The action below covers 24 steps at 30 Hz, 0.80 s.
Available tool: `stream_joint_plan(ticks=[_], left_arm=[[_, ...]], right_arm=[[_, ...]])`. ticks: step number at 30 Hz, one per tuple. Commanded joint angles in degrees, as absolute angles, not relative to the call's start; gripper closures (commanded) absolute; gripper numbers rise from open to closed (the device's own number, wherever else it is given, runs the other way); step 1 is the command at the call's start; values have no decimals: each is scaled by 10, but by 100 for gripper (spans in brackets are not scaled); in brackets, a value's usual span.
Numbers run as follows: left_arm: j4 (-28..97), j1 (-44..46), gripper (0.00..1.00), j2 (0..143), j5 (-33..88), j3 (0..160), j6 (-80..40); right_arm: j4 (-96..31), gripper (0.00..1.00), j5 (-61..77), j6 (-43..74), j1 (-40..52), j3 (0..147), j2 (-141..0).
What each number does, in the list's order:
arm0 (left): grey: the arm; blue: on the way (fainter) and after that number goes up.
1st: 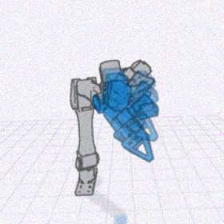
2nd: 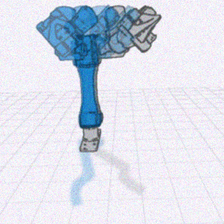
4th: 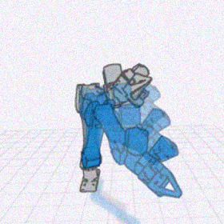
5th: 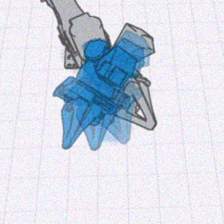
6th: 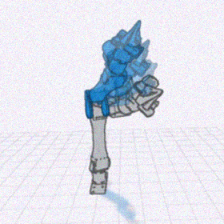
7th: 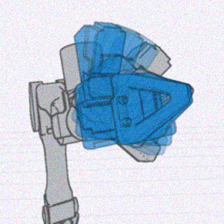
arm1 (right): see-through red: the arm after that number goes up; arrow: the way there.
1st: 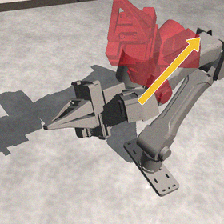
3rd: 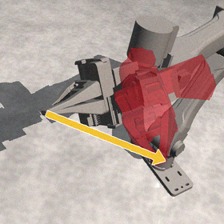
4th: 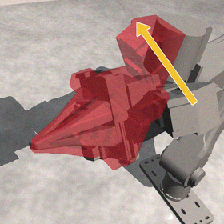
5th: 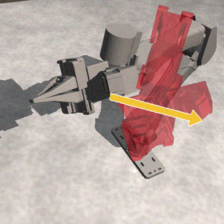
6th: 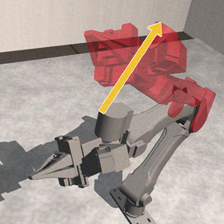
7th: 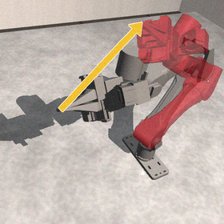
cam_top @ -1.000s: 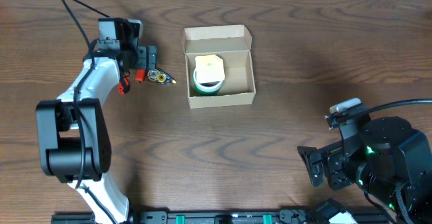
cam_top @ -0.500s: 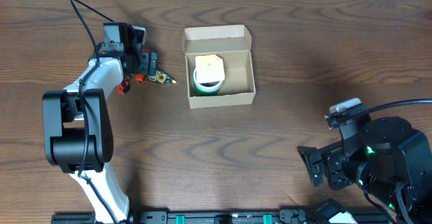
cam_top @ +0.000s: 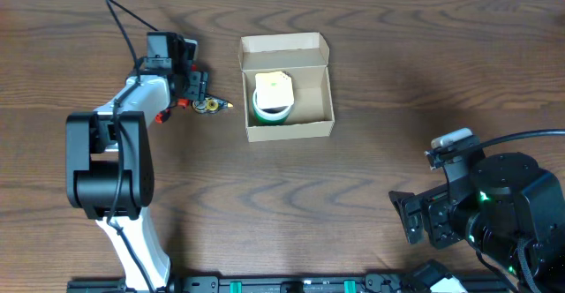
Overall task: Pack container
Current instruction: 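Lift the red box cutter with the left gripper toward the box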
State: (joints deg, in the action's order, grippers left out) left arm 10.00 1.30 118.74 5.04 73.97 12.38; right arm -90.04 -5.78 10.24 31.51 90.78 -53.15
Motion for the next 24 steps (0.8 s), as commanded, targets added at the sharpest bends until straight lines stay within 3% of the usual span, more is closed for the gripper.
stream_joint_plan(ticks=[1,18,24], left_arm=[[103,20,36,1206,23,748,131],[131,19,93,1198,23,783,112],[198,19,94,1179,24,860,112]], right_arm=[[-901,1,-56,107,315,906,-531],[-901,1,-56,107,315,906,-531],[-901,1,-56,107,315,906,-531]])
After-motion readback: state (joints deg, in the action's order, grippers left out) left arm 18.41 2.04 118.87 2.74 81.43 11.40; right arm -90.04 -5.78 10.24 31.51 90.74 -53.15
